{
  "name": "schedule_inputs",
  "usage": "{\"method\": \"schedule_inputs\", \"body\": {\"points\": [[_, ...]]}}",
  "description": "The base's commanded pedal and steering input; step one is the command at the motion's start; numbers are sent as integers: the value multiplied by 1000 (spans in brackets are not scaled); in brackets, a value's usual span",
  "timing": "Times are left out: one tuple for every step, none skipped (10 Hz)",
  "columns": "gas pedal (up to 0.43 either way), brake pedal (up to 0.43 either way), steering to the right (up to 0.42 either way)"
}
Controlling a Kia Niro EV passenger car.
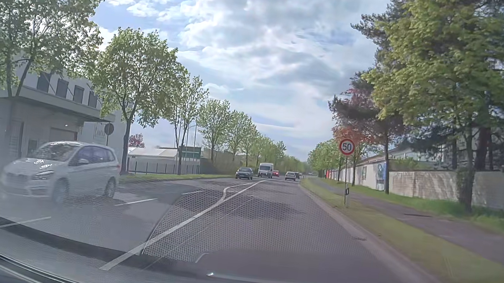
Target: Follow the waypoints while adhering to traffic rules and regulations
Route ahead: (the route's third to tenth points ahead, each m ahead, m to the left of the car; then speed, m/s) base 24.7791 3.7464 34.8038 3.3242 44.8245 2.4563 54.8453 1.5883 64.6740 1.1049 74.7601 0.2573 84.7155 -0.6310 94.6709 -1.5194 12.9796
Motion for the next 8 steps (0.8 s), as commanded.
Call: {"method": "schedule_inputs", "body": {"points": [[118, 0, 5], [110, 0, 5], [110, 0, 5], [110, 0, 4], [110, 0, 4], [110, 0, 5], [110, 0, 4], [110, 0, 3]]}}
